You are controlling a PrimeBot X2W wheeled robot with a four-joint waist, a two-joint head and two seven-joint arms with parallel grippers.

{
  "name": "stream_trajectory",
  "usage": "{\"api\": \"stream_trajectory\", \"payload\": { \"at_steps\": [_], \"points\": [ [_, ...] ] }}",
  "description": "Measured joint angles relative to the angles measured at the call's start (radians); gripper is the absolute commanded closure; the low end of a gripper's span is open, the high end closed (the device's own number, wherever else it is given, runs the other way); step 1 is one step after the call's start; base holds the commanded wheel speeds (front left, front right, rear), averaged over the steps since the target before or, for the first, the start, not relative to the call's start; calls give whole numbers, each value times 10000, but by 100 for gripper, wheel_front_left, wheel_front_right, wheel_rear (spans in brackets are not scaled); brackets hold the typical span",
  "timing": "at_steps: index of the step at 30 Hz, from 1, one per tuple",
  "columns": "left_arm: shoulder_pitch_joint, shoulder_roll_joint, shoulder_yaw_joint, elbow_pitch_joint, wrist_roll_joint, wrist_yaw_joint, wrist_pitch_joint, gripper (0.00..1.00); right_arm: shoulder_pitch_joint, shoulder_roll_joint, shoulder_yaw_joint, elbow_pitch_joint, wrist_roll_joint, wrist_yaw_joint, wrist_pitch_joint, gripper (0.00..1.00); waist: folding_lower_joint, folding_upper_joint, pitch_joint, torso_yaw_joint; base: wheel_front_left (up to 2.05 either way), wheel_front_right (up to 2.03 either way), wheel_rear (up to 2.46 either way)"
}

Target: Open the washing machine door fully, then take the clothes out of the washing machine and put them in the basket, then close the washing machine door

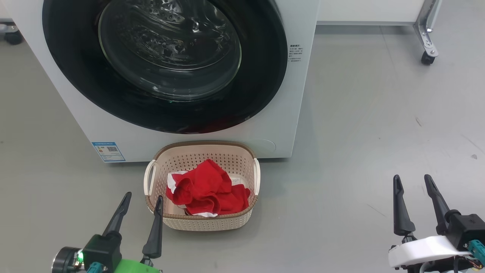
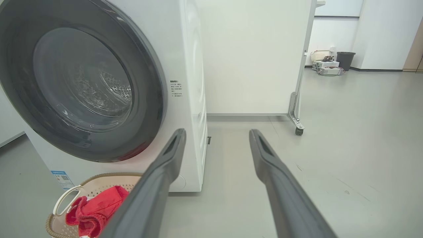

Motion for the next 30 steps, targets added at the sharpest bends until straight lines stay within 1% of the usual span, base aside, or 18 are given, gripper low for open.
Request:
{"api": "stream_trajectory", "payload": {
  "at_steps": [14, 15, 22, 25, 27, 30],
  "points": [
    [0, 2, -29, -31, 2, 8, 121, 0, 134, 0, -52, -276, 2, -15, 58, 0, 0, 0, -40, 16, 0, 0, 0],
    [0, 0, -35, -31, 0, 8, 123, 100, 146, 0, -54, -276, 2, -79, 59, 100, 0, 0, -43, 18, 0, 0, 0],
    [215, -153, -171, 468, -36, -4, 123, 100, 356, 245, 56, 240, 50, -73, 88, 100, 0, 0, -44, 20, 0, 0, 0],
    [263, -186, -169, 441, -278, -17, 123, 100, 357, 245, 73, 238, 291, -67, 88, 100, 0, 0, -49, 15, 0, 0, 0],
    [314, -217, -169, 416, -451, -71, 121, 100, 362, 245, 94, 236, 485, 17, 88, 100, 0, 0, -50, 12, 0, 0, 0],
    [343, -244, -159, 384, -886, -107, 121, 100, 382, 251, 117, 226, 872, 35, 88, 100, 0, 0, -51, 8, 0, 0, 0]
  ]
}}
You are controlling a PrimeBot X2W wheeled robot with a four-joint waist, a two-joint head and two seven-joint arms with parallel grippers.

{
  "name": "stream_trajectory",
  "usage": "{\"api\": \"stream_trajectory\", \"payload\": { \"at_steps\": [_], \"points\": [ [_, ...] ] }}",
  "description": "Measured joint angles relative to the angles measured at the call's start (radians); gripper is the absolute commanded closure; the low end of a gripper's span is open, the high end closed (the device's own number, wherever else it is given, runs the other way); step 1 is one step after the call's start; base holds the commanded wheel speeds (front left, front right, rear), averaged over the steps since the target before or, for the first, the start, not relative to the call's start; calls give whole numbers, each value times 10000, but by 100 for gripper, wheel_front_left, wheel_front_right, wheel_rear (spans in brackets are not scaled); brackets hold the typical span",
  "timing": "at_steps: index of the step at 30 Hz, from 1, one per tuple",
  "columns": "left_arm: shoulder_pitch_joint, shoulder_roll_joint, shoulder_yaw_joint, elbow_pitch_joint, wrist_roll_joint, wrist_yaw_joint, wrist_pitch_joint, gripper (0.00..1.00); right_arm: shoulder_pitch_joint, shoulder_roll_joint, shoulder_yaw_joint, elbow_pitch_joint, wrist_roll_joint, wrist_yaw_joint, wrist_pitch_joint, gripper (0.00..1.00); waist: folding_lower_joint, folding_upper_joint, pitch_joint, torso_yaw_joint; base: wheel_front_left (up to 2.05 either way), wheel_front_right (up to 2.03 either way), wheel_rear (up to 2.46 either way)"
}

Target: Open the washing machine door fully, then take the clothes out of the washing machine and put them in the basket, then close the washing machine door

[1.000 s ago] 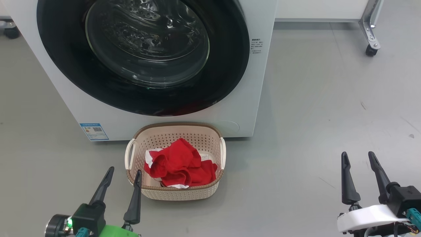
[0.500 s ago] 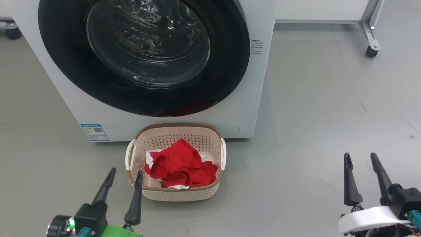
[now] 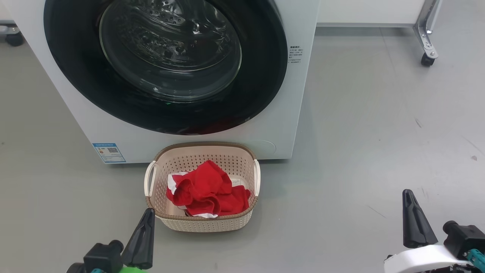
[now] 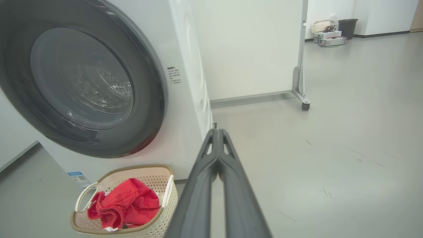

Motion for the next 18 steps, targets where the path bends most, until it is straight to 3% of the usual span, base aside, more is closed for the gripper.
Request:
{"api": "stream_trajectory", "payload": {
  "at_steps": [18],
  "points": [
    [-34, -90, 639, 73, -2627, -251, 447, 100, -128, 84, -282, 196, 2771, 247, 487, 100, 0, 0, -17, -22, 0, 0, 0]
  ]
}}
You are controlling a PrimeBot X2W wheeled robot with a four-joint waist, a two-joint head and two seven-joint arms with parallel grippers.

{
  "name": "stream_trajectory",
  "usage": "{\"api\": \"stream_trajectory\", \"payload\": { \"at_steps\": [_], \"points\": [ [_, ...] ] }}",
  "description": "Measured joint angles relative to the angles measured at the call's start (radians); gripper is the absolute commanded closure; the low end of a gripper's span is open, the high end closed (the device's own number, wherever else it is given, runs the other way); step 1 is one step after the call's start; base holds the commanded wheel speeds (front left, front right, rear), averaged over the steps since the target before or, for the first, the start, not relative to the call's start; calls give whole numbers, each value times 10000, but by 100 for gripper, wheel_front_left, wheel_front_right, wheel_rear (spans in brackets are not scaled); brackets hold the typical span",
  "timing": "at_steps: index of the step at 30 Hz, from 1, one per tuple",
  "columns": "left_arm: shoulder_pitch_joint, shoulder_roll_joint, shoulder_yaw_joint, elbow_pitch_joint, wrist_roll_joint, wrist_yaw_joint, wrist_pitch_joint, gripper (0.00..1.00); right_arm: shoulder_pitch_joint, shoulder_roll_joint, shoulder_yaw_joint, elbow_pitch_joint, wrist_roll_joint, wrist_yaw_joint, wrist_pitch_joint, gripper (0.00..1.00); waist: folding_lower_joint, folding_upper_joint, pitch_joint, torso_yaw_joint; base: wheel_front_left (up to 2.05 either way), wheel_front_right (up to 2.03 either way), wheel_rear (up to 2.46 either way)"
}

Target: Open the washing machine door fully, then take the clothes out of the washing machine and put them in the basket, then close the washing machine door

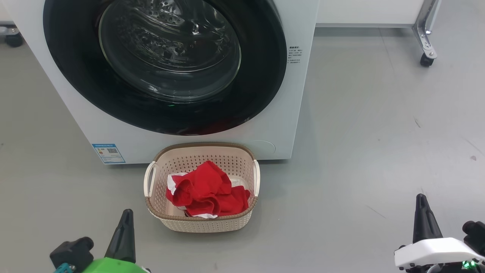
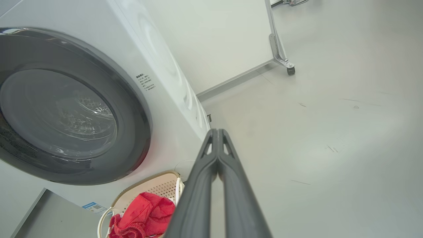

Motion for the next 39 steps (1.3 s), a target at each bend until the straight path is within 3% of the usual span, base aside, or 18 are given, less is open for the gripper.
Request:
{"api": "stream_trajectory", "payload": {
  "at_steps": [39],
  "points": [
    [-649, -6, 1189, 963, -5547, -773, 1012, 100, -1122, -90, -523, 1158, 5664, 708, 1170, 100, 0, 0, -70, -44, 0, 0, 0]
  ]
}}
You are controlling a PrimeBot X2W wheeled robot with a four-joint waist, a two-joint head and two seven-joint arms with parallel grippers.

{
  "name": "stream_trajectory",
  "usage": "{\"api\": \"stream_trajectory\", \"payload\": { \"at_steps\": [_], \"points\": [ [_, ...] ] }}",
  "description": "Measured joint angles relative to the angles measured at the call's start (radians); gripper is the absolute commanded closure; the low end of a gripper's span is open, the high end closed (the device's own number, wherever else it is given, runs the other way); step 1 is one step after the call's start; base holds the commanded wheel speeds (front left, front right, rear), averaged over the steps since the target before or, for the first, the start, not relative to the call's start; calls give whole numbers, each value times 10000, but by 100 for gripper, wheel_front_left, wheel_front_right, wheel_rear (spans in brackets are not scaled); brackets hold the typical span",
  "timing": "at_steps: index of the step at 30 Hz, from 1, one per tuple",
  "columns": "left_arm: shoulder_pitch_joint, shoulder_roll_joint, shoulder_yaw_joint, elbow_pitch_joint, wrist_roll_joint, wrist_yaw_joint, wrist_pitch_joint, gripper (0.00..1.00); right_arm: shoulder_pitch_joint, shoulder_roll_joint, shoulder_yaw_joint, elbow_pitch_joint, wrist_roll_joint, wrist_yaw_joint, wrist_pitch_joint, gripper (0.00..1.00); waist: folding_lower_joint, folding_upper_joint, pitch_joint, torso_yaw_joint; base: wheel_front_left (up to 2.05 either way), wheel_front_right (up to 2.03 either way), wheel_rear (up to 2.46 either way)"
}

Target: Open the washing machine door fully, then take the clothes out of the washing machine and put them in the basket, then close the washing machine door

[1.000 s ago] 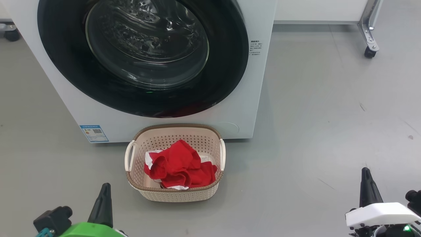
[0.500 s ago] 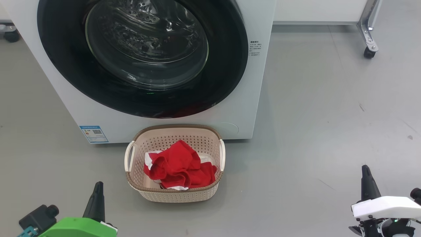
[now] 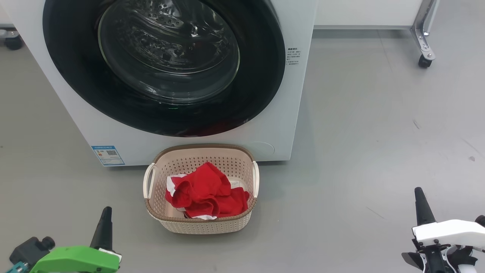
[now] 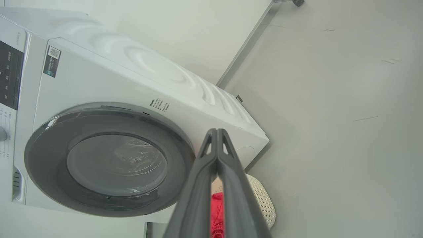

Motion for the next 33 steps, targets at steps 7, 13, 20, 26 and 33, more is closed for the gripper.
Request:
{"api": "stream_trajectory", "payload": {
  "at_steps": [7, 13, 20, 26, 33],
  "points": [
    [-173, -12, 188, 157, -756, -115, 142, 100, -184, -4, -88, 190, 830, 98, 151, 100, 0, 0, -12, -6, 0, 0, 0],
    [-253, -19, 351, 318, -1557, -209, 305, 100, -359, -8, -161, 362, 1639, 230, 290, 100, 0, 0, -23, -13, 0, 0, 0],
    [-418, -31, 558, 506, -2512, -391, 476, 100, -548, -13, -242, 577, 2592, 380, 485, 100, 0, 0, -37, -20, 0, 0, 0],
    [-553, -56, 731, 658, -3262, -527, 577, 100, -725, -15, -301, 775, 3404, 500, 604, 100, 0, 0, -48, -27, 0, 0, 0],
    [-664, -65, 930, 853, -4259, -686, 756, 100, -940, -23, -403, 978, 4353, 623, 782, 100, 0, 0, -61, -34, 0, 0, 0]
  ]
}}
